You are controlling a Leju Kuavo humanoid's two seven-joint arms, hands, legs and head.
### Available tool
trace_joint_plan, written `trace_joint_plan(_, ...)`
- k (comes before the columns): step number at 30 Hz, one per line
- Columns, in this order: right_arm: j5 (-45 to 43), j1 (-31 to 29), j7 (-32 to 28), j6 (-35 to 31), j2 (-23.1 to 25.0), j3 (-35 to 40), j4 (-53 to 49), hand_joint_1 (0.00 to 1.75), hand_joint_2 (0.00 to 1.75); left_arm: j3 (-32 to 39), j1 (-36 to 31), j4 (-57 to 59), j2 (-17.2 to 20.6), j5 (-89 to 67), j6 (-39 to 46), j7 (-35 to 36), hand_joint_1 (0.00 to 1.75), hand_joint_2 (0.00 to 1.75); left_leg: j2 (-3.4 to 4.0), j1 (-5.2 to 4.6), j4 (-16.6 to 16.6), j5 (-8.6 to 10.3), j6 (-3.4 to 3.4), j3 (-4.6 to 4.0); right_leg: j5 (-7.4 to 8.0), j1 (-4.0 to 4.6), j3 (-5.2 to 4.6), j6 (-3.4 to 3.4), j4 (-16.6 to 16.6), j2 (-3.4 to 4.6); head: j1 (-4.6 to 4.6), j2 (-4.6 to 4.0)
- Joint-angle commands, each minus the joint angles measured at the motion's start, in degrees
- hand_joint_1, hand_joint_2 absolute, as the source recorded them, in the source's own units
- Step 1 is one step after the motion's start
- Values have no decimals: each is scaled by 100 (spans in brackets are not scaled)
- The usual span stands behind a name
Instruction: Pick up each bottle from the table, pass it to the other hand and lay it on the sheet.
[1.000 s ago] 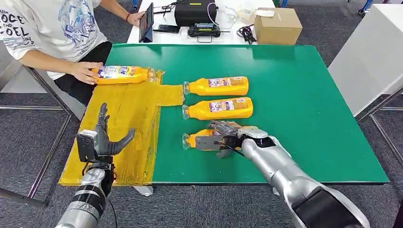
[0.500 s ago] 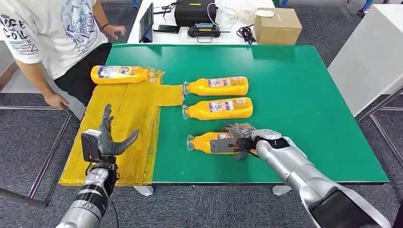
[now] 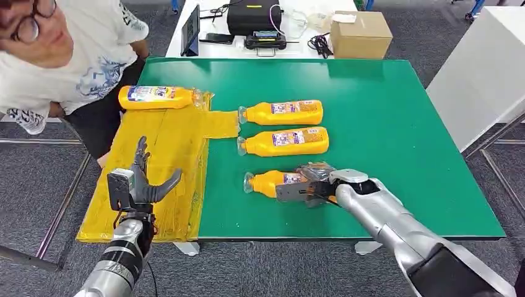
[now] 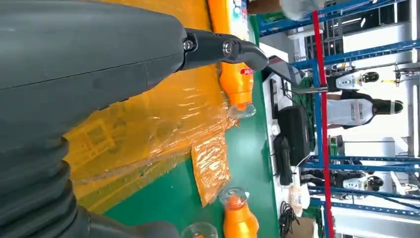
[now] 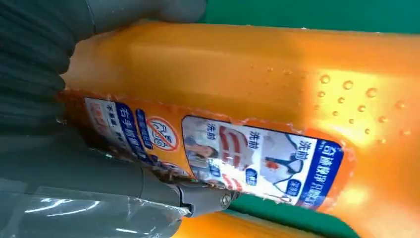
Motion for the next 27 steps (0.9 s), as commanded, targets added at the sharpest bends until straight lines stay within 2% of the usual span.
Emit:
trace_joint_plan(1,-7,-48,14,50,-96,437,91,140,175,-91,-242,376,20,17,-5,-105,0,175,-6,4,-3,-1,-8,12,-2,6,14,-9,-3,-9,0,0)
trace_joint_plan(11,-7,-48,14,50,-96,437,91,140,175,-91,-242,376,20,17,-5,-105,0,175,-3,5,-1,-4,-6,16,-3,7,19,-7,-3,-6,-2,0)
trace_joint_plan(12,1,-54,12,72,-99,483,95,171,175,-99,-251,389,15,12,-6,-105,0,175,-4,2,-2,-1,-5,11,-1,3,13,-4,-3,-6,0,0)
trace_joint_plan(19,-25,-13,26,-174,-20,639,136,175,175,-101,-241,428,-10,23,15,-105,0,175,-4,8,-1,-5,-10,19,-4,10,24,-12,-5,-7,-2,0)
trace_joint_plan(22,-249,188,-21,-912,110,287,40,175,175,-108,-180,311,-16,34,5,-105,0,175,0,9,-3,-8,-12,27,-6,11,30,-14,-7,-4,-2,0)
trace_joint_plan(24,-418,674,-208,-1929,283,-398,-372,175,175,-87,-110,160,-39,56,-37,-105,0,175,3,9,-4,-7,-10,25,-4,11,27,-12,-7,-1,0,0)
trace_joint_plan(25,-1485,2155,-1708,-3559,1353,-1951,-1929,175,175,283,-3,-26,-246,930,-1092,-103,0,175,4,11,-6,-9,-12,30,-6,13,32,-14,-9,-1,-2,0)
trace_joint_plan(26,-380,2887,-2189,-5209,1581,-3192,-3707,175,175,157,275,-637,-398,916,-1004,146,0,175,6,12,-6,-8,-11,26,-4,13,28,-11,-10,1,-2,0)
trace_joint_plan(27,-7,3161,-1724,-5077,1634,-3134,-4405,175,175,70,432,-974,-450,935,-951,319,0,175,40,24,-21,-17,-19,49,-2,26,41,-21,-27,32,2,0)
